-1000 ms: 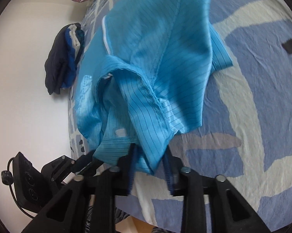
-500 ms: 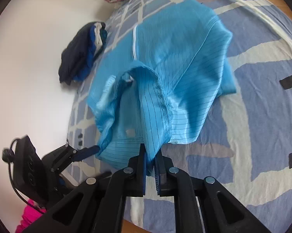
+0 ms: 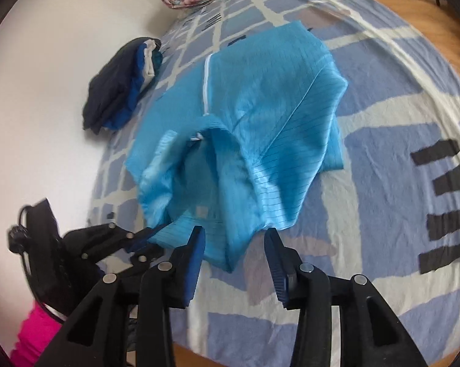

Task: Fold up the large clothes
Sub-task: 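Pull the jacket fold edge with the right tool to straighten it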

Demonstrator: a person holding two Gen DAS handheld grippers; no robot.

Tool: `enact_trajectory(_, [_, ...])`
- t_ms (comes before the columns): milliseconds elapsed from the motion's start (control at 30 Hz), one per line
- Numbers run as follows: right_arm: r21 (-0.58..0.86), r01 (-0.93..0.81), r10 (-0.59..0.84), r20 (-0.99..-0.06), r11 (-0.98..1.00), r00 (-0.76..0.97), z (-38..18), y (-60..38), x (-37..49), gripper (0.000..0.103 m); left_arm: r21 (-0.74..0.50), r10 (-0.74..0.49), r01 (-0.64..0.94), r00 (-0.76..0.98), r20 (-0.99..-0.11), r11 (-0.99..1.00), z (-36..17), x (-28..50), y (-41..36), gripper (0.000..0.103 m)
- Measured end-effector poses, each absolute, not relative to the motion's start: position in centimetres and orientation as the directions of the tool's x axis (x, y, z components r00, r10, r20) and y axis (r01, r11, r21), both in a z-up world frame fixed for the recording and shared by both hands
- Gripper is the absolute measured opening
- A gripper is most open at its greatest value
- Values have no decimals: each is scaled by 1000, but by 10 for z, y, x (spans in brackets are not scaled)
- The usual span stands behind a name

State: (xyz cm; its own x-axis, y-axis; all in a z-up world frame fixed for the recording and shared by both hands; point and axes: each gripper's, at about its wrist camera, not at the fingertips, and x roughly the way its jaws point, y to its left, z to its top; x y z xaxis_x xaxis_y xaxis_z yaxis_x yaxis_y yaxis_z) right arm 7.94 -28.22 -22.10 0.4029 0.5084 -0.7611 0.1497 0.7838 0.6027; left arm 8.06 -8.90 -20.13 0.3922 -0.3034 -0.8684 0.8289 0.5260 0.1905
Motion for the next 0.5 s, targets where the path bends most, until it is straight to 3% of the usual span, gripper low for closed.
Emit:
enact_trajectory(67, [590, 150, 496, -769, 793, 403, -225, -279, 85, 44, 188, -302, 834, 384, -873, 519, -205, 76, -88, 4])
enact_trajectory(133, [442, 155, 360, -852, 883, 379, -228, -273, 93, 28, 175, -288, 838, 363, -886, 517, -211, 74, -87, 4])
enact_trajectory(200, [337, 148, 254, -879, 930, 403, -224, -273, 95, 29, 178, -273, 842, 354, -895, 509, -216, 70, -85, 4])
enact_trajectory(333, [378, 77, 311, -847, 922, 430, -206, -280, 98, 38, 96, -324, 830, 317, -891, 549, -199, 68, -74, 8])
enact_trajectory(400, [326, -3, 294, -850, 945, 437, -193, -276, 104, 39, -55, -420, 799, 256, -871, 599, -182, 73, -64, 33])
enact_trajectory(467, [305, -86, 312, -849, 948, 427, -186, -271, 110, 40, -213, -520, 737, 214, -827, 642, -169, 82, -57, 49])
enact_trajectory(500, [305, -125, 329, -847, 944, 417, -185, -269, 115, 40, -286, -563, 704, 194, -803, 651, -166, 86, -56, 50])
